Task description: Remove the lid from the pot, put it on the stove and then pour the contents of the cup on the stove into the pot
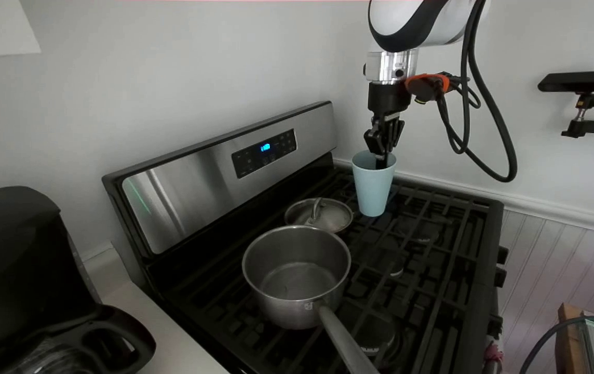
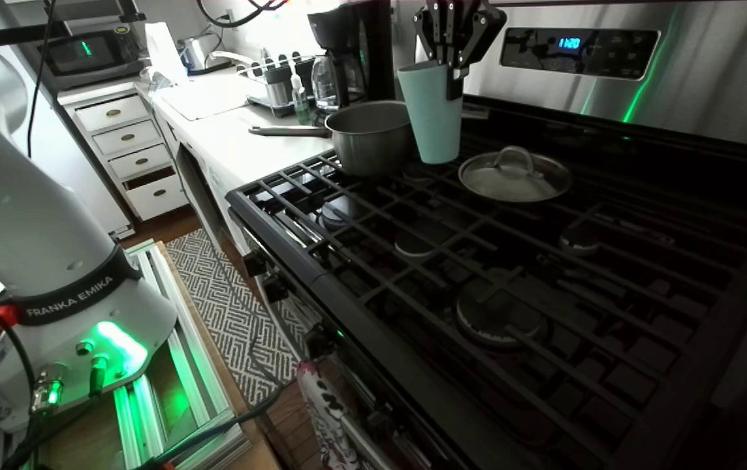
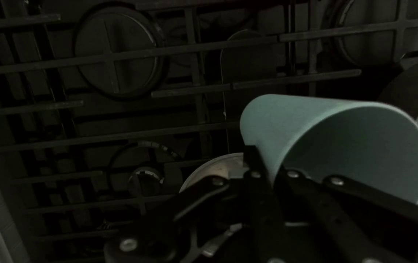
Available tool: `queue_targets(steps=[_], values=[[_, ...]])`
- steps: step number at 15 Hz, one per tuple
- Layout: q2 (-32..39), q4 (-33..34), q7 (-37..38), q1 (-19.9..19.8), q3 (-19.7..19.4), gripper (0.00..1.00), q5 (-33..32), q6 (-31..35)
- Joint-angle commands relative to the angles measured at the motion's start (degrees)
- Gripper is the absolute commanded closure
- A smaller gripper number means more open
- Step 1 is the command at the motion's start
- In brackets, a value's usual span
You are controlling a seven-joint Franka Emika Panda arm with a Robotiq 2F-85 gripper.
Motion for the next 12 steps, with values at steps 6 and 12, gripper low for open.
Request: queue_targets(steps=[6, 12], values=[[-3.56, -1.63, 3.99, 2.65, 3.17, 0.99, -8.81, 1.04], [-1.8, 0.07, 6.33, 4.96, 5.48, 0.96, -11.58, 0.29]])
